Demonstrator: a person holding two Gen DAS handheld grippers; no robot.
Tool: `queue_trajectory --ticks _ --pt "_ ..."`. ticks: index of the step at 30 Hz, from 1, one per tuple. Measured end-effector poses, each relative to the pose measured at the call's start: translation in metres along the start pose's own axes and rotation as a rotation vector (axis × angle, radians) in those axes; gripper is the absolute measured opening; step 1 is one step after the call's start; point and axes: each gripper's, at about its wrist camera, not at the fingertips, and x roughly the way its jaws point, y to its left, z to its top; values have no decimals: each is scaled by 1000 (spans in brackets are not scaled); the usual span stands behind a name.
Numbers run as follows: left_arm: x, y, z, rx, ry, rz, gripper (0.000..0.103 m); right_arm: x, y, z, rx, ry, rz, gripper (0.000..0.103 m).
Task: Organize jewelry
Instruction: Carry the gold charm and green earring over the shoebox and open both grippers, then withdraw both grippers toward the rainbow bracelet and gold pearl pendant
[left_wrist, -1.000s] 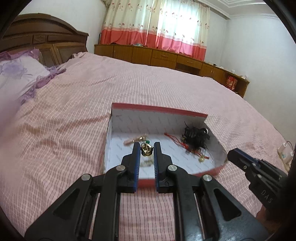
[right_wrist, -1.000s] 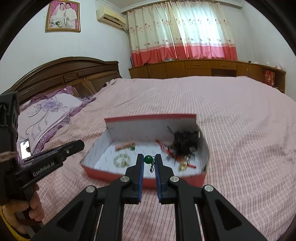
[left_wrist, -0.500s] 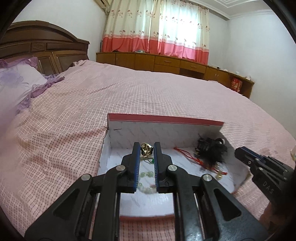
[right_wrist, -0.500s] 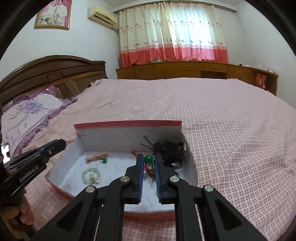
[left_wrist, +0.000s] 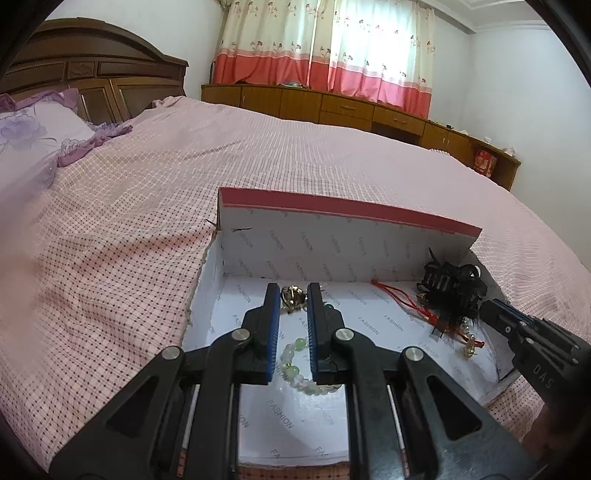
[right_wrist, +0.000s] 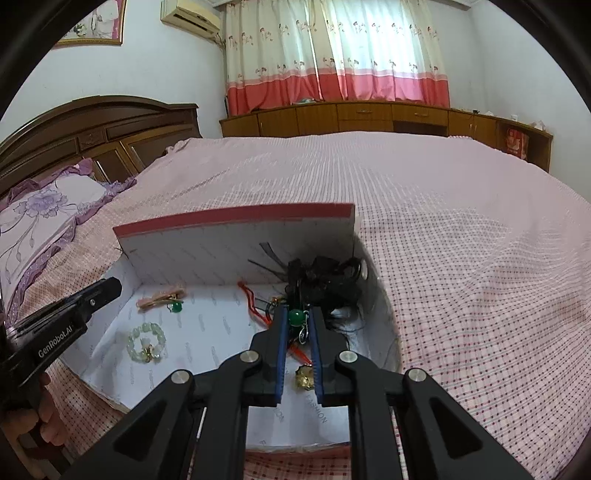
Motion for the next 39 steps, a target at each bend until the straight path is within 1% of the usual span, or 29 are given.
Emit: queue_trajectory --ticks 4,6,7,9,11,16,23,27,32,39 --pt "1 -4 0 3 4 3 9 2 -1 0 8 10 2 14" --pt "0 -4 2 1 5 4 21 1 -3 1 13 10 0 15" --pt "0 -4 3 0 3 3 23 1 -3 1 17 11 2 16" --pt "-2 -3 5 1 -3 4 26 0 -3 2 21 10 1 24" --pt "-7 -3 7 6 -8 0 27 -4 -4 5 24 0 2 27" --pt "-26 -2 14 20 -10 2 27 -22 -3 10 30 -26 14 28" --pt "-63 6 17 0 -5 -21 28 -59 5 12 31 -38 60 28" --pt "-82 10 15 -18 13 -44 29 -82 7 9 42 -35 89 28" --pt "-101 8 4 0 48 -70 29 -112 10 -1 34 -26 99 28" --pt "-122 7 -12 7 109 -80 29 -144 15 -28 14 10 111 29"
